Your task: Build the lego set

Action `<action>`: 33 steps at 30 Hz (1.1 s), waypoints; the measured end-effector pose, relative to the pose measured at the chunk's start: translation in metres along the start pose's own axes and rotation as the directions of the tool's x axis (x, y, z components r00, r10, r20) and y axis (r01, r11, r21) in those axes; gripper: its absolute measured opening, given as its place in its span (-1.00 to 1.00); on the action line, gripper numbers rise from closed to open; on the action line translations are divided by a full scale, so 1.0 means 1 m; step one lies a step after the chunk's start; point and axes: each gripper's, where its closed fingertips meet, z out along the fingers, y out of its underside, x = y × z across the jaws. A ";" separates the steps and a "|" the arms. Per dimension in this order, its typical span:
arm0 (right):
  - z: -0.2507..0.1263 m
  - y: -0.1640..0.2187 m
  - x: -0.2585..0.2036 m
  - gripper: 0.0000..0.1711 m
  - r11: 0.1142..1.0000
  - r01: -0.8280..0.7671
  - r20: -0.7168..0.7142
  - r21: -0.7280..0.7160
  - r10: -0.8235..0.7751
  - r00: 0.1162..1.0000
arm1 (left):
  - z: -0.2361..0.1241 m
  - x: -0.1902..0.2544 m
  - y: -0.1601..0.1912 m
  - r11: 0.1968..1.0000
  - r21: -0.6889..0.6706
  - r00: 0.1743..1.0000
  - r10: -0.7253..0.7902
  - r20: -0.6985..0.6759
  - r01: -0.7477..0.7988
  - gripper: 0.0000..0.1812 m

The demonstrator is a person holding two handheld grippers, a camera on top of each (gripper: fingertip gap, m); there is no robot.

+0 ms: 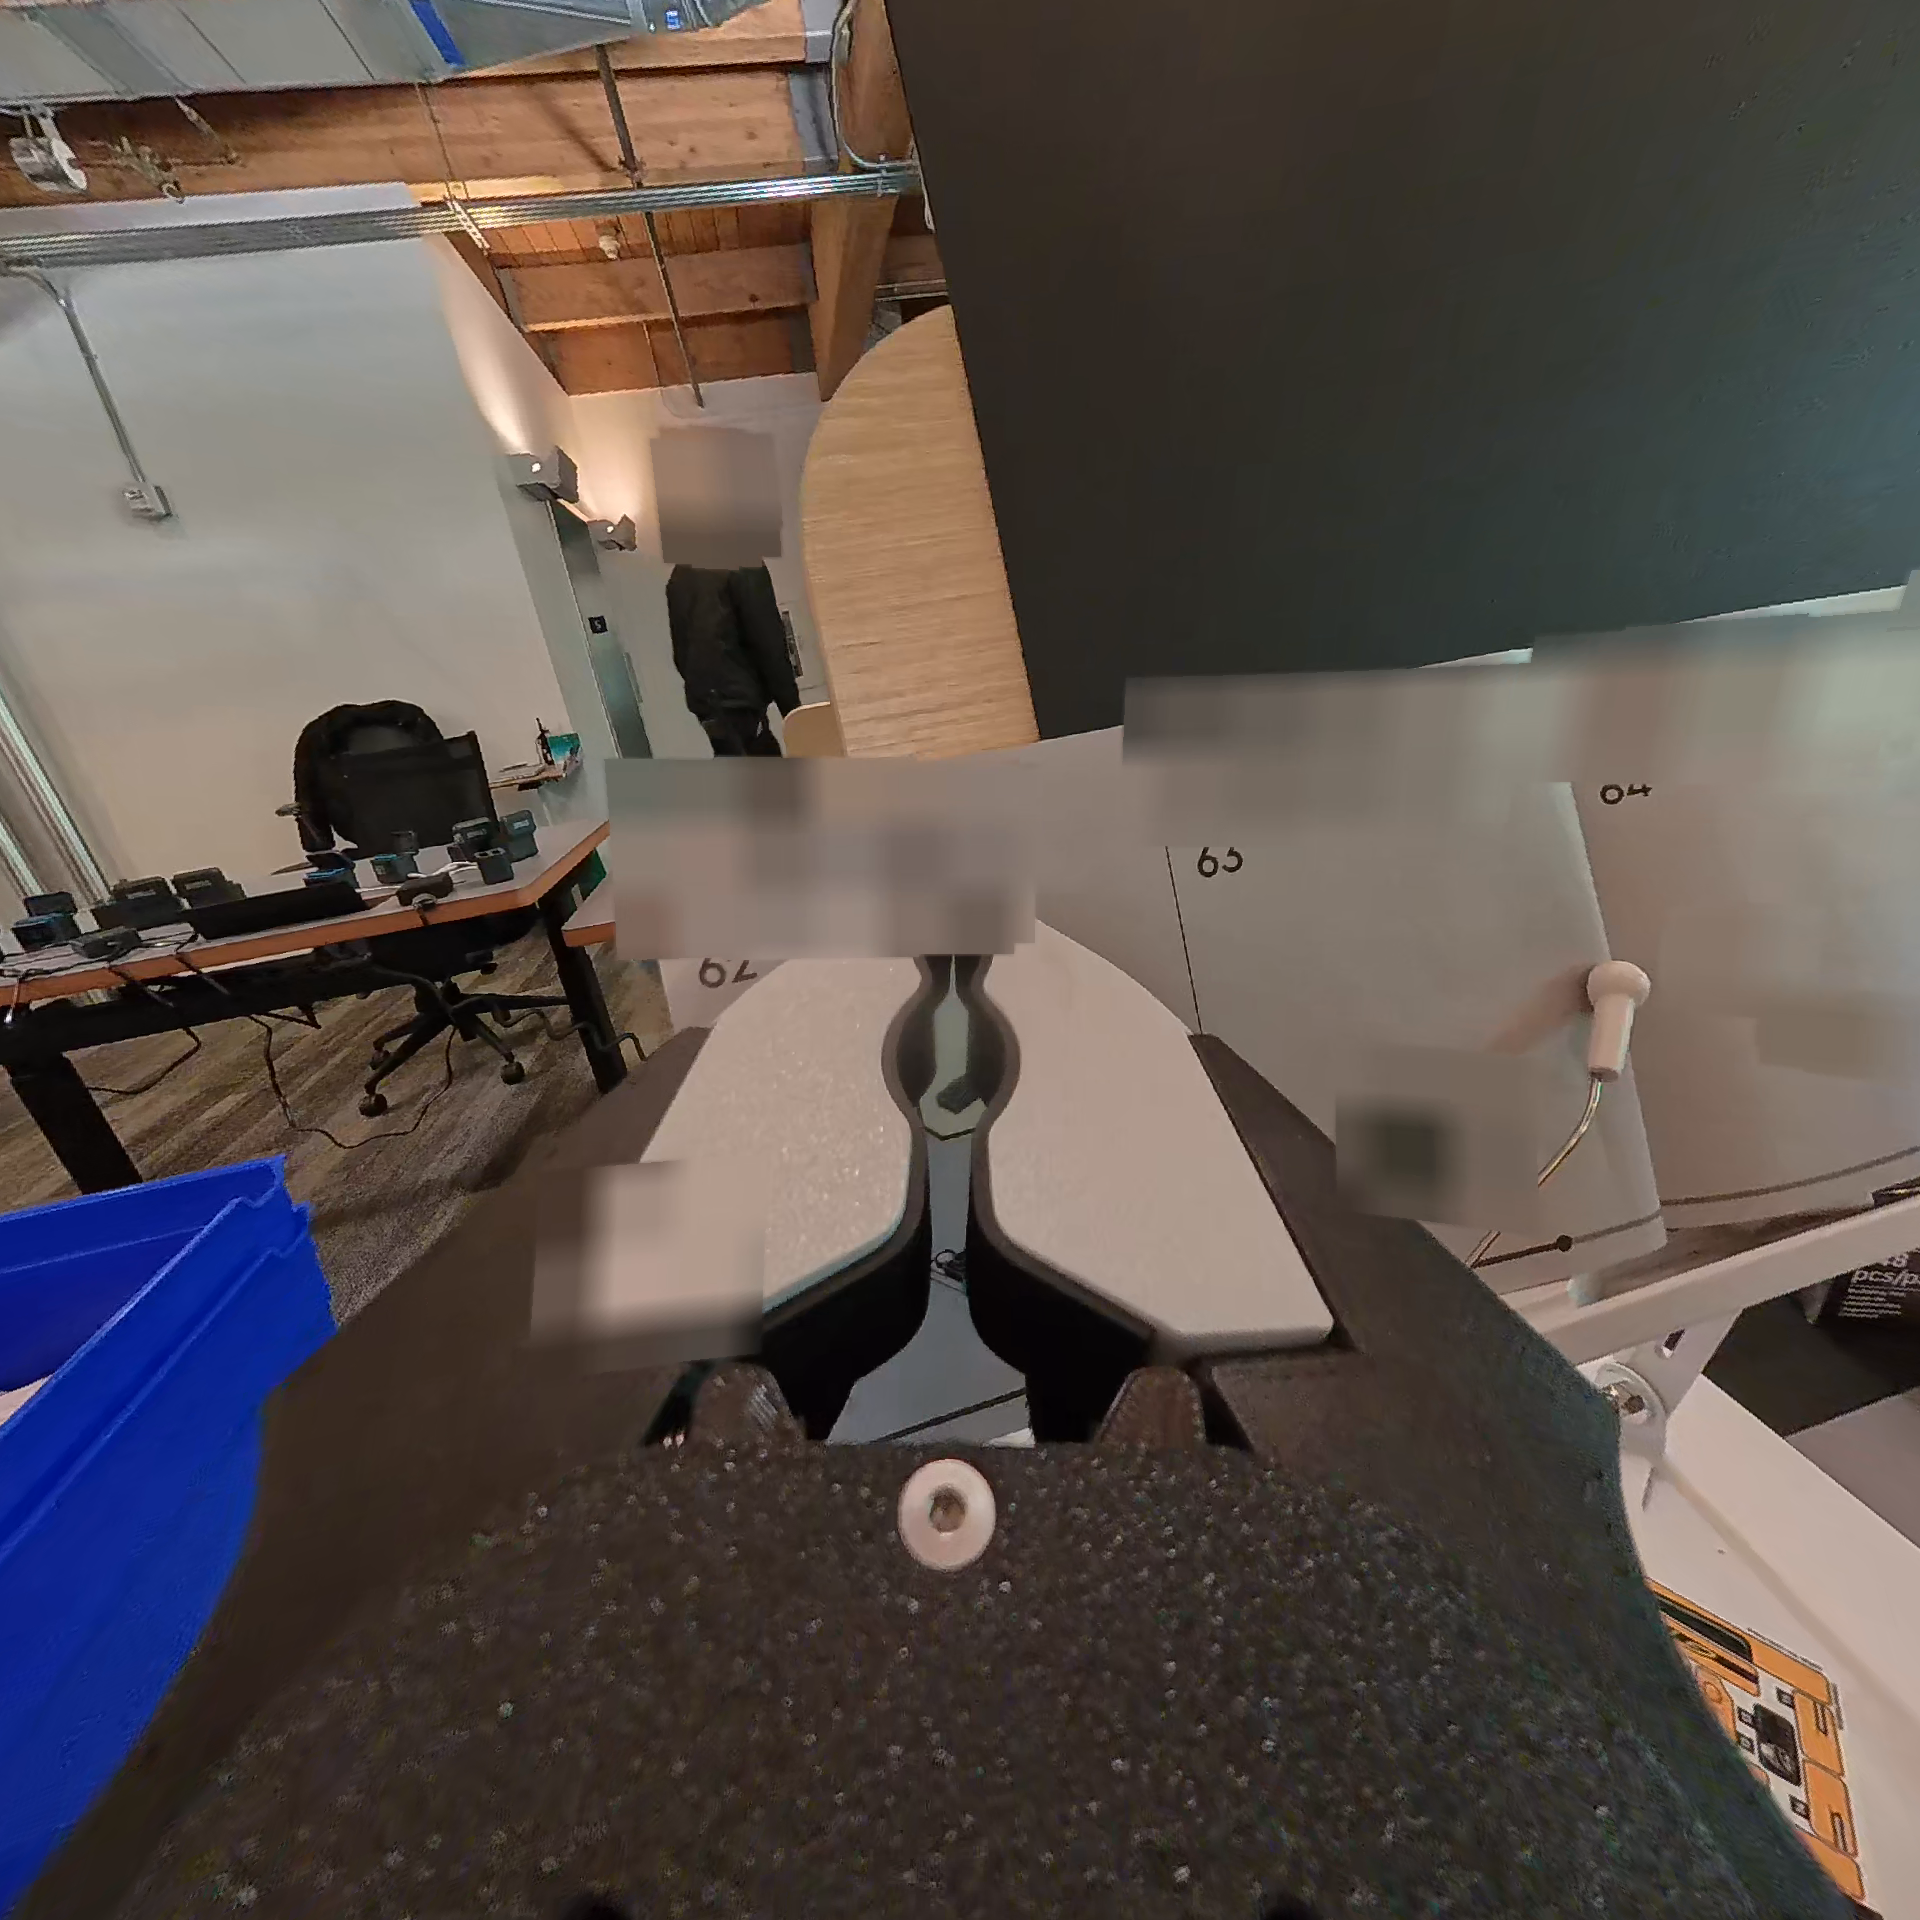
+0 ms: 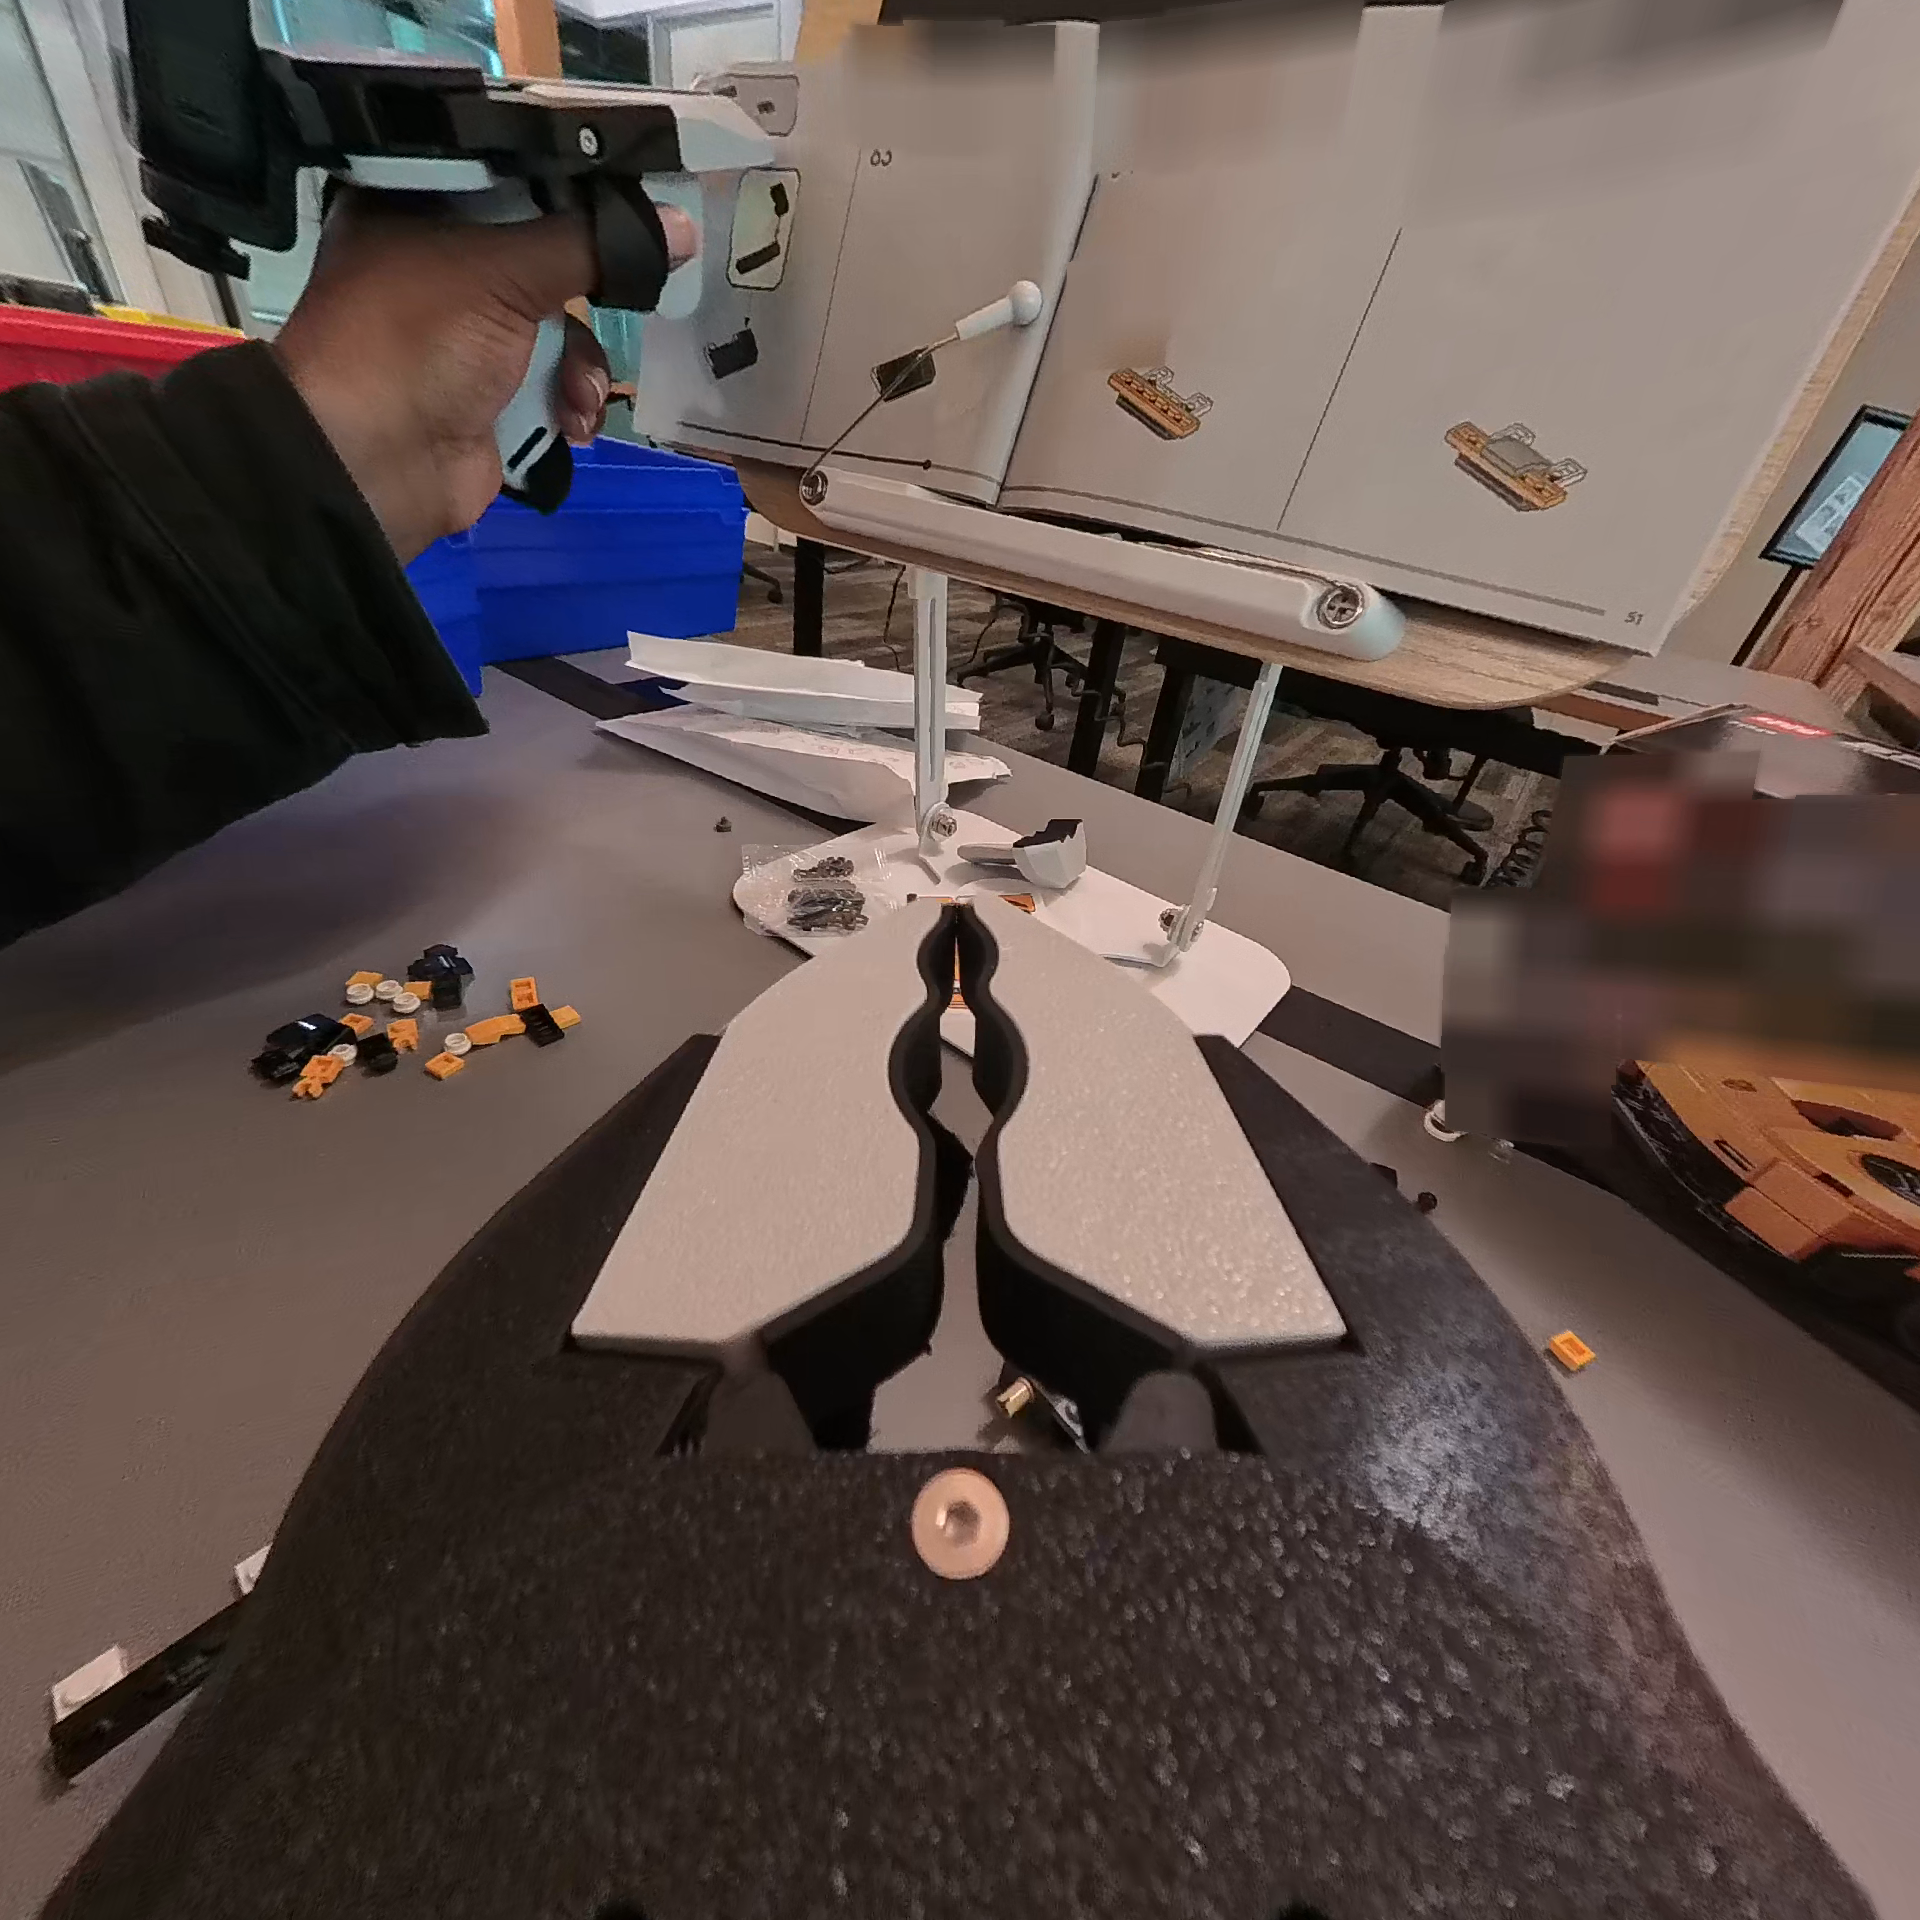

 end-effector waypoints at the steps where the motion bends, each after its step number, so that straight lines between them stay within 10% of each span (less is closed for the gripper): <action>1: 0.000 0.001 0.001 -1.00 1.000 -0.003 -0.001 -0.001 0.003 1.000 | 0.000 0.000 0.001 1.000 -0.001 1.000 -0.001 -0.001 0.001 -1.00; 11: 0.000 0.001 0.003 -1.00 1.000 -0.020 -0.003 -0.003 0.020 1.000 | -0.011 -0.008 -0.002 0.999 -0.028 0.999 0.033 -0.002 -0.033 -1.00; 20: -0.003 -0.004 0.003 -1.00 1.000 -0.026 0.002 0.013 0.026 1.000 | -0.082 0.053 -0.014 0.969 -0.239 0.919 -0.035 -0.392 -0.065 -1.00; 33: -0.004 -0.003 0.001 -1.00 0.999 -0.054 0.022 0.008 0.054 0.998 | -0.213 0.096 0.155 0.757 -0.557 0.791 -0.086 -0.605 -0.343 -0.95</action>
